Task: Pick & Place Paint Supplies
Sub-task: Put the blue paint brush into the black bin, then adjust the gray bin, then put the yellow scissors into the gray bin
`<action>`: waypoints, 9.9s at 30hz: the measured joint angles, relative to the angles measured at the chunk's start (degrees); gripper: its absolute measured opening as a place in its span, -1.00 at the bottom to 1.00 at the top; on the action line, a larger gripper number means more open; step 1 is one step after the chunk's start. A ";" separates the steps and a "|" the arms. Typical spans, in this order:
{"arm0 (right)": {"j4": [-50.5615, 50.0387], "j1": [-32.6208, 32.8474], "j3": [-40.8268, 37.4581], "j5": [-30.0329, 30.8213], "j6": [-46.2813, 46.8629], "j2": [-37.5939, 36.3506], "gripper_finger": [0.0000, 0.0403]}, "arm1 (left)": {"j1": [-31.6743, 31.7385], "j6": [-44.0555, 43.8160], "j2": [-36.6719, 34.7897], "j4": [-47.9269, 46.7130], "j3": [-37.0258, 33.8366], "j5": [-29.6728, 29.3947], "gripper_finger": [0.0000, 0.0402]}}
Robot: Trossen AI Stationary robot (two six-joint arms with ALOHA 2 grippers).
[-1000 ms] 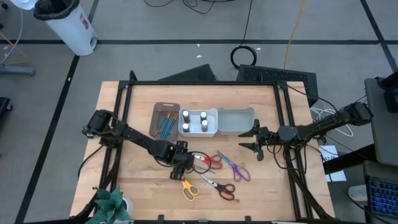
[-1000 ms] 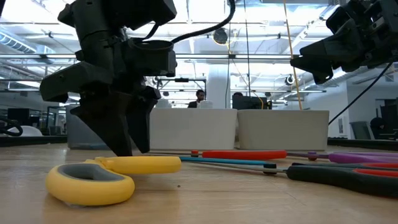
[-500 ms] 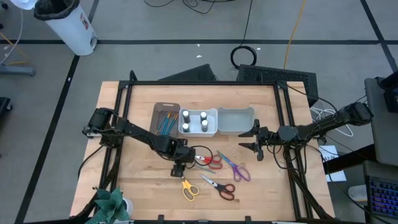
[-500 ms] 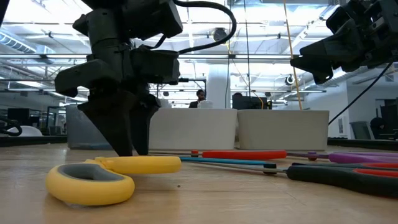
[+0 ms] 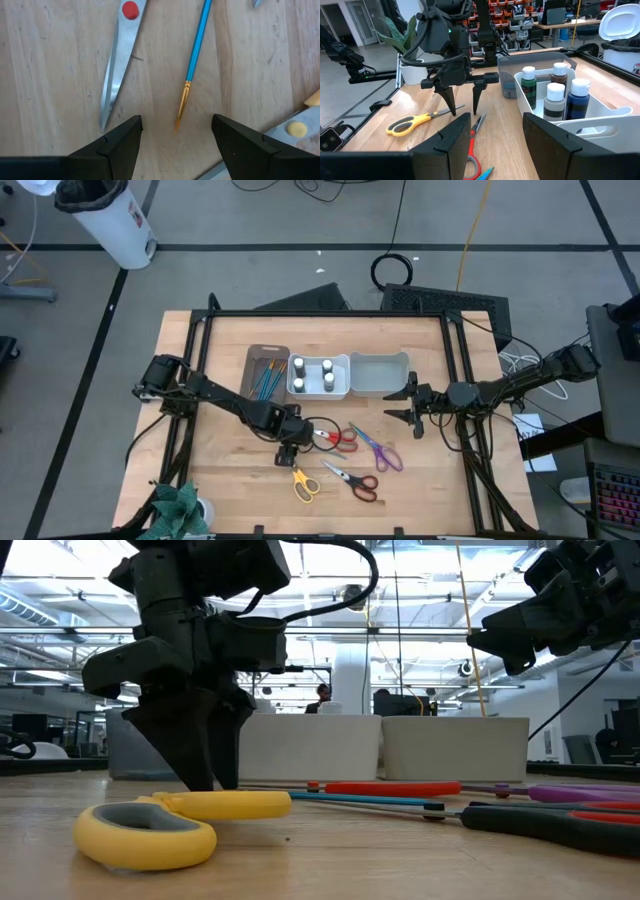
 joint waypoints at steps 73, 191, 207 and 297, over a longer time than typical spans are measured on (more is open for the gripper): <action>0.01 -0.01 0.00 0.00 -0.01 0.00 -0.15 | -6.89 -7.43 -34.98 12.53 -13.58 -26.16 -1.00; 0.10 -0.01 0.00 0.00 0.00 0.00 -0.15 | 5.79 -56.28 -49.61 -38.69 -14.86 -21.66 -0.10; 0.31 0.01 0.00 0.02 -0.01 0.00 -0.15 | 3.17 -71.83 -46.11 -38.77 -19.87 -18.71 -0.09; 0.34 0.00 0.00 0.00 0.00 0.00 -0.15 | -6.62 8.61 -2.72 44.39 -11.69 -20.63 -0.10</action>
